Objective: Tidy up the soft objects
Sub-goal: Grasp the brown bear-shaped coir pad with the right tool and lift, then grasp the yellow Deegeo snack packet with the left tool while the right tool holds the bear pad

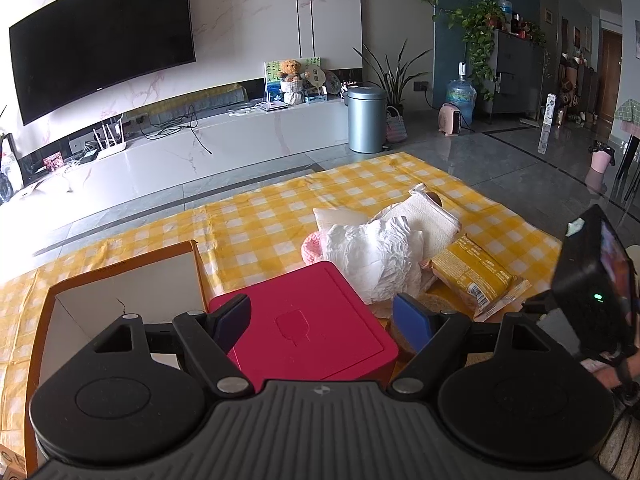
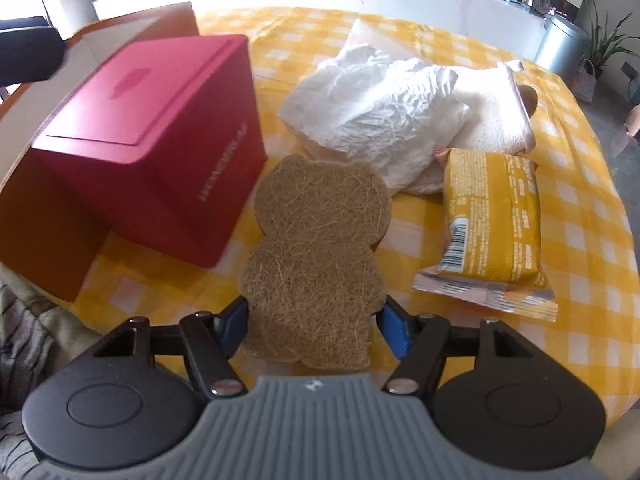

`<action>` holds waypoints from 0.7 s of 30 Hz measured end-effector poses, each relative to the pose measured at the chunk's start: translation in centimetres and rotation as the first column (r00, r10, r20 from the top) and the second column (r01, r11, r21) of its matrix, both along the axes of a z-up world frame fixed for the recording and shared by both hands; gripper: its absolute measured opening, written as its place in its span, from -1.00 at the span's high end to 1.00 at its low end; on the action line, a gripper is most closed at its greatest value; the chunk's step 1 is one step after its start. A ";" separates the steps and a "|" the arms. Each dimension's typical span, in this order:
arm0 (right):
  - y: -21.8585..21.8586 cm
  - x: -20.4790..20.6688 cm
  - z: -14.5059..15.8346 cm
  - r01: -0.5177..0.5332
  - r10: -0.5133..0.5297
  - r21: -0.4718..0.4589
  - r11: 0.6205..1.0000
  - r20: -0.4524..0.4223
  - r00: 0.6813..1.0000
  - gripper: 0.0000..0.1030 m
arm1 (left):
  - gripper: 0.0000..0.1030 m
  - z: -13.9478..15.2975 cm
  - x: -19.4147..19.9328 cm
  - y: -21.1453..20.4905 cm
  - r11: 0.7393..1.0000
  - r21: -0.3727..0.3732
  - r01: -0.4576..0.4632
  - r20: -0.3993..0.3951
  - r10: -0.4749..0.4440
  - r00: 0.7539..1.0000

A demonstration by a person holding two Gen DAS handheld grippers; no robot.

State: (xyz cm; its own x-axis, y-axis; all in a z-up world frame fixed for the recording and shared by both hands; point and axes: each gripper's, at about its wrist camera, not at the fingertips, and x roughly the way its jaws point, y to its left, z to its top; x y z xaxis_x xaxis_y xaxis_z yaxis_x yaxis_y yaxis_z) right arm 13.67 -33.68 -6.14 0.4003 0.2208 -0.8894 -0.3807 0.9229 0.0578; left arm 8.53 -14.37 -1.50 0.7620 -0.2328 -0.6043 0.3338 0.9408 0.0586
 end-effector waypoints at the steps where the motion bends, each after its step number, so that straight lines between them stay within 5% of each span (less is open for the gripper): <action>1: 0.0 -0.4 0.4 0.001 -0.001 0.022 1.000 0.013 1.000 -0.30 | -0.84 0.1 0.1 -0.1 1.000 -0.002 -0.002 0.001 0.002 1.000; 8: -3.7 -5.5 3.5 0.164 -0.190 0.162 0.973 0.162 0.968 -0.31 | -0.84 0.6 1.6 -2.3 1.000 -0.010 0.026 -0.067 -0.027 0.997; 15: -11.4 -7.7 5.8 0.385 -0.427 0.198 0.901 0.260 0.866 -0.31 | -0.84 -0.6 3.2 -7.8 0.993 0.042 0.109 -0.080 -0.105 0.991; 21: -14.4 -8.2 5.2 0.448 -0.513 0.261 0.855 0.292 0.807 -0.30 | -0.84 -3.1 5.6 -13.7 0.987 0.021 0.161 -0.168 -0.155 0.974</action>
